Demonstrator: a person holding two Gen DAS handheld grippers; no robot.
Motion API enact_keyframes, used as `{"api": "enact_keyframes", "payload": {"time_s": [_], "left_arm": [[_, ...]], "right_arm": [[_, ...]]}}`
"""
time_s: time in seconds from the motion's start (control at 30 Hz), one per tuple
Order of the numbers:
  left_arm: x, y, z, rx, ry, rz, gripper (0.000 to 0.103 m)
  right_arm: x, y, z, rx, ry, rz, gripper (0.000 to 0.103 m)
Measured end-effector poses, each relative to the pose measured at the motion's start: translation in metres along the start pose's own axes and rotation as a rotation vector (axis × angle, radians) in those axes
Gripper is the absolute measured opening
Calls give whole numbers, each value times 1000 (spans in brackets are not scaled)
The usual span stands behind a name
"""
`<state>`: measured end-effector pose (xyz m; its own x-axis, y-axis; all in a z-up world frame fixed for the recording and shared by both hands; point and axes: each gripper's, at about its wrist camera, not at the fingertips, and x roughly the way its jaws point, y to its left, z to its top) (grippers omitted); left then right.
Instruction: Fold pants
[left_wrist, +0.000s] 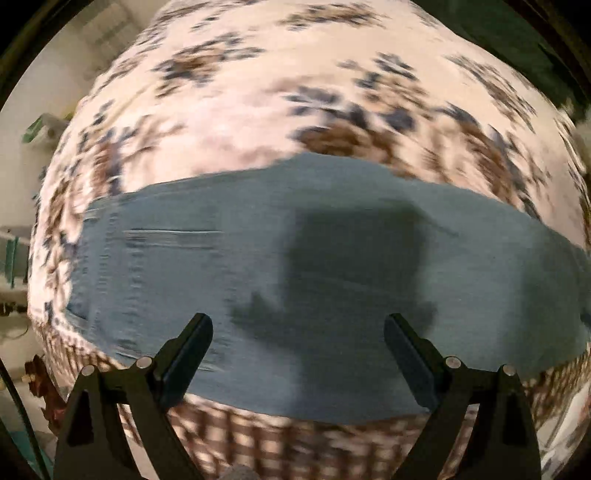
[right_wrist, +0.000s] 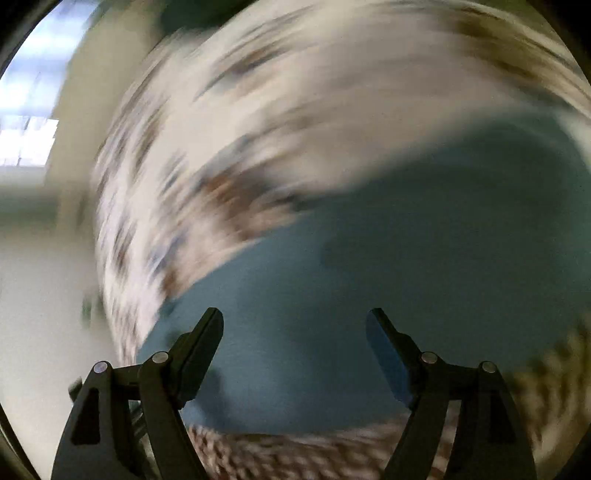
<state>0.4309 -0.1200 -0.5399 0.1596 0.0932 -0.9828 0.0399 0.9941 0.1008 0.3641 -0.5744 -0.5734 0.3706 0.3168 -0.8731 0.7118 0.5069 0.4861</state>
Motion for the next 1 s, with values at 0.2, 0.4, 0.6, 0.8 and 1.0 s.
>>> {"api": "enact_keyframes", "payload": {"time_s": [0.2,0.4,0.6,0.8,1.0], "left_arm": [[6,-93,0,132,14,-22,95],[7,-166,0,237,-16,-31,95],[7,-192,-1,302,-22,-25,95],[16,-183,0,269,5,-24,95],[27,-177,-4,257,29,-28,95]], "right_arm": [[-43,-126,35,197,-185,-71,82],[7,-115,62,55,-109,-114,48],[23,-109,65,10,-95,-174,6],[8,-129,70,27,-66,-139,42],[20,-124,71,-24,-37,-185,31]]}}
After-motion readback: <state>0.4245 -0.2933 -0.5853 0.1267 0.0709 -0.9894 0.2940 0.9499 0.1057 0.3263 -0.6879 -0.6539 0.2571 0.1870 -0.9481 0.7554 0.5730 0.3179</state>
